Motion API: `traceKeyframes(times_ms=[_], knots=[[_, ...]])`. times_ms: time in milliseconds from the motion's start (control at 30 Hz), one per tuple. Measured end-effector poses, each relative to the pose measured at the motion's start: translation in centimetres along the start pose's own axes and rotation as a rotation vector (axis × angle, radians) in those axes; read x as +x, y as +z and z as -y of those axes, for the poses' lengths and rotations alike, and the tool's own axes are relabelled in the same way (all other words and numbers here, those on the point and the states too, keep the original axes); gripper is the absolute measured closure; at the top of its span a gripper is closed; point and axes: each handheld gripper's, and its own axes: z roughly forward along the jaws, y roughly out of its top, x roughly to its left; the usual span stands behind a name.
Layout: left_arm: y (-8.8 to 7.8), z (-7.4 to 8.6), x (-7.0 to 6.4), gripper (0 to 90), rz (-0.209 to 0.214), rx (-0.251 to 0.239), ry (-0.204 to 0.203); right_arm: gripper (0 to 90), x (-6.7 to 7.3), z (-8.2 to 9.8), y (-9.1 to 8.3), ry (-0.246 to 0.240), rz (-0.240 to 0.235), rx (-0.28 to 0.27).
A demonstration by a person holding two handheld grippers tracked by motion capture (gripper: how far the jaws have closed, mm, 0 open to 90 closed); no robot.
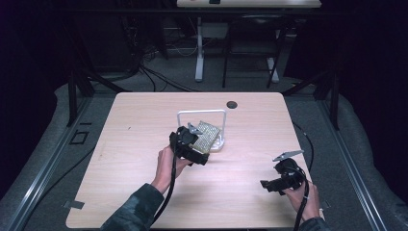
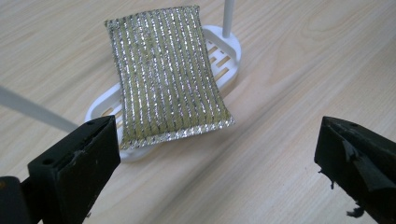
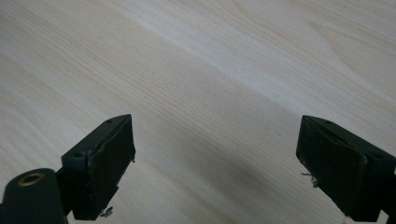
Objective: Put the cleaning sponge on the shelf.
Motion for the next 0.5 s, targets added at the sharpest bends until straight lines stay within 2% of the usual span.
traceKeyframes(times_ms=[200, 500], knots=[[-1.3, 1.4, 1.0, 0.1, 0.008, -0.004, -0.001, 11.0, 0.0, 0.0, 0.1, -0.003, 0.004, 0.021], [-3.1, 3.7, 2.1, 0.1, 0.018, -0.015, -0.012, 11.2, 0.0, 0.1, 0.3, 0.004, 0.005, 0.02]])
